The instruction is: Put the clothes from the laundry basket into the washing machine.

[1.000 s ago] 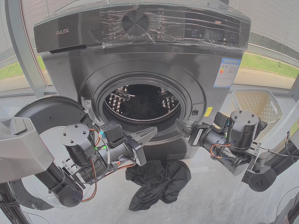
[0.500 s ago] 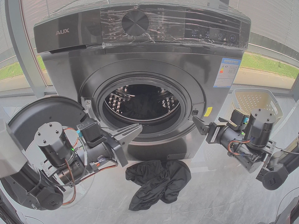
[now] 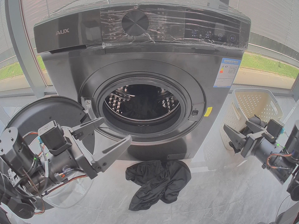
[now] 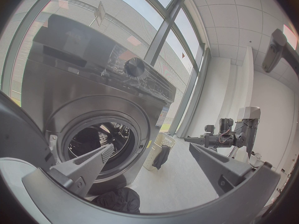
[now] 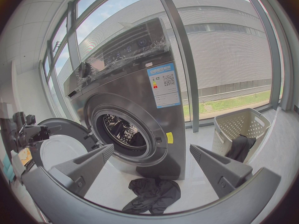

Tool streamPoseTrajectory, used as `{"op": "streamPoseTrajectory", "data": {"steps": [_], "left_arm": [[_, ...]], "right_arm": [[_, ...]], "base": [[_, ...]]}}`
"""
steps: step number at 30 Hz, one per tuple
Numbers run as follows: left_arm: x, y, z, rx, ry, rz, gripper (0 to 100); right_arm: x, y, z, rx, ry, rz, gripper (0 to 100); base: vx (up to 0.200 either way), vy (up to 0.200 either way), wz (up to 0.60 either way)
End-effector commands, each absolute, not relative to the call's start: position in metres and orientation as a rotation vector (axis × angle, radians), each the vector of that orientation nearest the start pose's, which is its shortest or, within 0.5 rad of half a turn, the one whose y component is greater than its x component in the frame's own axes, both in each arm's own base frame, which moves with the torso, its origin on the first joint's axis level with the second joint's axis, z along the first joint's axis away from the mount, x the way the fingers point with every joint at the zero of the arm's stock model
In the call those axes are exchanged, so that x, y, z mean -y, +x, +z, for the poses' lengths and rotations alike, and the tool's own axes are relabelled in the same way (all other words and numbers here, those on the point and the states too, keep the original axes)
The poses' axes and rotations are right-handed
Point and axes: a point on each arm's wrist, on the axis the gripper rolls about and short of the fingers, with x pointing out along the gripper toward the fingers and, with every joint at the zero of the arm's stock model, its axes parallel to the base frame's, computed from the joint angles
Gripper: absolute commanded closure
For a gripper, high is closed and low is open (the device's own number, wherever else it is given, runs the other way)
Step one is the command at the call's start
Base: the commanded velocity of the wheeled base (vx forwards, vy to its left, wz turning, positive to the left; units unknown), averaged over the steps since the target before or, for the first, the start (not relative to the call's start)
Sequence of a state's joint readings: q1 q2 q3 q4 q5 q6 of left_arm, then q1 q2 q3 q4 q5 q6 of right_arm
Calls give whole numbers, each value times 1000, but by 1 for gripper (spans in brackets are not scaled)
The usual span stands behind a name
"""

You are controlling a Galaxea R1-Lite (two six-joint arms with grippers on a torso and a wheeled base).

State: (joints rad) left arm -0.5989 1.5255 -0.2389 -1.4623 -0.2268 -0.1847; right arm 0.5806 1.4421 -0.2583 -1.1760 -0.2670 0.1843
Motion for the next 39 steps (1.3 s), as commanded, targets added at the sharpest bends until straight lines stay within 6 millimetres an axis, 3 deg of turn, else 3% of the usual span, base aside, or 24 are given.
{"op": "streamPoseTrajectory", "data": {"steps": [1,6,9,12,13,16,20,23,29,30,34,39], "left_arm": [[88,122,186,157,-216,-834,0],[62,92,189,177,-209,-783,0],[40,66,180,145,-188,-700,0],[24,42,168,113,-167,-631,0],[24,42,168,113,-167,-631,0],[7,8,149,95,-136,-536,0],[-2,-27,122,98,-125,-447,0],[-3,-22,109,40,-119,-320,0],[-4,-15,89,15,-107,-239,0],[-4,-15,83,-44,-97,-204,0],[-4,-15,83,-44,-77,-66,0],[-3,-15,82,-48,-71,-53,0]], "right_arm": [[-68,120,159,0,158,322,0],[-46,110,163,69,130,217,0],[-24,94,161,137,43,129,0],[-12,80,164,182,1,84,0],[-12,80,164,182,1,84,0],[-5,46,158,219,-10,59,0],[1,5,131,199,-12,52,0],[4,-16,104,169,-15,51,0],[6,-14,93,47,18,-43,0],[8,-14,82,-59,-1,-154,0],[5,-21,83,31,-51,-213,0],[1,-21,81,33,-13,-57,0]], "base": [[0,0,0],[0,0,0],[0,0,0],[0,0,0],[0,0,0],[0,0,0],[0,0,0],[0,0,0],[0,0,0],[0,0,0],[0,0,0],[0,0,0]]}}
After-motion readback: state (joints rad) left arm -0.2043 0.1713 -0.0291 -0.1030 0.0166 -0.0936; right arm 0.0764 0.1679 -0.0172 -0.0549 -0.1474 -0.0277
